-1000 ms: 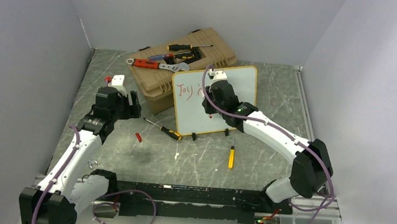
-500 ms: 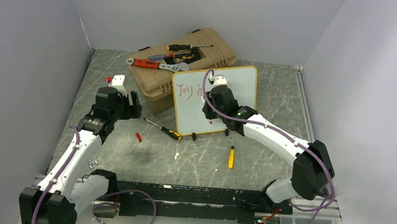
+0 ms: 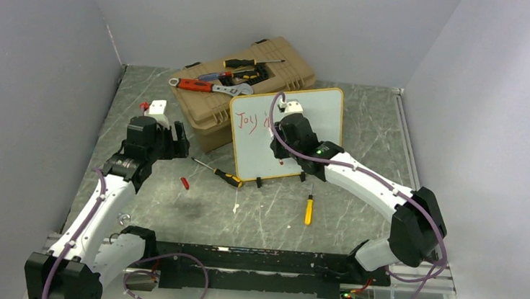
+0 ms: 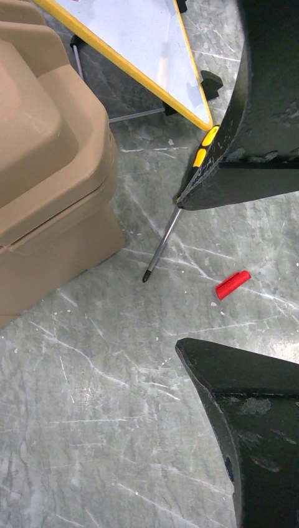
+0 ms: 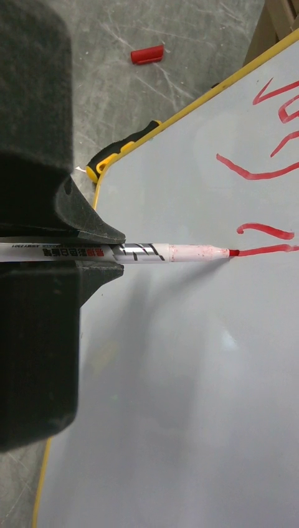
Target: Write a sentence on the whiteboard
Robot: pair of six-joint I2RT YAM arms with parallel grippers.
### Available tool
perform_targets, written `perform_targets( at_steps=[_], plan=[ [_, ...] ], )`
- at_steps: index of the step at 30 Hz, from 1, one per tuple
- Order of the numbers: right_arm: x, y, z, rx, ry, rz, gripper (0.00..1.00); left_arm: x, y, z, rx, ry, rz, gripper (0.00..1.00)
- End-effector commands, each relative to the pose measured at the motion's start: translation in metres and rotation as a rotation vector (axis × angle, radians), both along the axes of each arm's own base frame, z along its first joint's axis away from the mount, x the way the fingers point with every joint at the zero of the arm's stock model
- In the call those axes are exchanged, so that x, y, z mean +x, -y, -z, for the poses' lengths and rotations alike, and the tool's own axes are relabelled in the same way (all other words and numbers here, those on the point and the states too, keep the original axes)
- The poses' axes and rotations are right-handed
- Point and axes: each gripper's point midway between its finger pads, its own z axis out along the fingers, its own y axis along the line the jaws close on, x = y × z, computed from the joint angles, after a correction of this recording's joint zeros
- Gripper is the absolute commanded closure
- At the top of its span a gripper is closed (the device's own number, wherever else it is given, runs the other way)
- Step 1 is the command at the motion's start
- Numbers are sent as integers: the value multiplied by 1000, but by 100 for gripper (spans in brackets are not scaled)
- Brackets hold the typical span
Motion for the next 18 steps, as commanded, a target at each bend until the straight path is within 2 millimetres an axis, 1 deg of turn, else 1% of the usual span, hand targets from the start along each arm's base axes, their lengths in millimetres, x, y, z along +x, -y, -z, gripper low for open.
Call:
perform_targets(
  at_steps=[1, 7, 13, 18],
  plan=[
    [21, -2, -32, 21, 101, 35, 100, 2, 2, -9, -1, 45, 12, 19],
    [27, -3, -38, 13, 123, 41, 100, 2, 2, -9, 1, 44, 12, 19],
    [31, -5, -36, 5, 118, 42, 100, 3, 2, -7, 1, 40, 12, 19],
    [32, 2, -35, -5, 116, 77, 100, 2, 2, -7, 1, 39, 12, 19]
  ],
)
